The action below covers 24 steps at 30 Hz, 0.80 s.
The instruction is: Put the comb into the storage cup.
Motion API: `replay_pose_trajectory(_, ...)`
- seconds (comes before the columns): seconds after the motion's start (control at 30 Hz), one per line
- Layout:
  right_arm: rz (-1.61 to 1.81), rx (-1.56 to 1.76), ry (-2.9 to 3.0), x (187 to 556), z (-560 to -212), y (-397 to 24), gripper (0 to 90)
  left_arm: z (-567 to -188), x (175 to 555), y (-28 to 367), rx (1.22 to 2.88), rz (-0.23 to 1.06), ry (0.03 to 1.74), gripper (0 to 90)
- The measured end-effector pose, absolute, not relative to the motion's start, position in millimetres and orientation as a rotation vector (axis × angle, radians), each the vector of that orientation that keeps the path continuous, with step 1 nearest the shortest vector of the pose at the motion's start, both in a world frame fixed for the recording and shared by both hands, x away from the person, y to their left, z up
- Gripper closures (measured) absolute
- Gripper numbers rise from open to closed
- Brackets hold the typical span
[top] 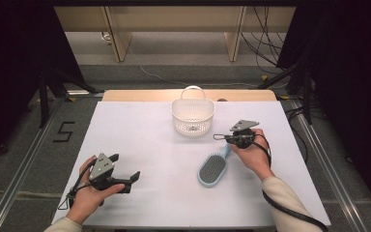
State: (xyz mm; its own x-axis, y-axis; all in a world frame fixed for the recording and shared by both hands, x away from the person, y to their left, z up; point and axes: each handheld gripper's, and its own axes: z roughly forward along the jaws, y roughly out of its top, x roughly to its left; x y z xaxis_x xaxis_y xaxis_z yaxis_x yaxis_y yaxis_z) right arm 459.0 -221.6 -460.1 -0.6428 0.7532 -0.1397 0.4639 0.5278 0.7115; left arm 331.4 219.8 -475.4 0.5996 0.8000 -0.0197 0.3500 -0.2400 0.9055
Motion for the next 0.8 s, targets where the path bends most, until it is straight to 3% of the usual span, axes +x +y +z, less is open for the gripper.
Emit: replay_pose_trajectory(0.8,0.797,1.033,2.392,477,-469,-216,90.0,-476,332,219,1.837,0.569,0.927,0.0)
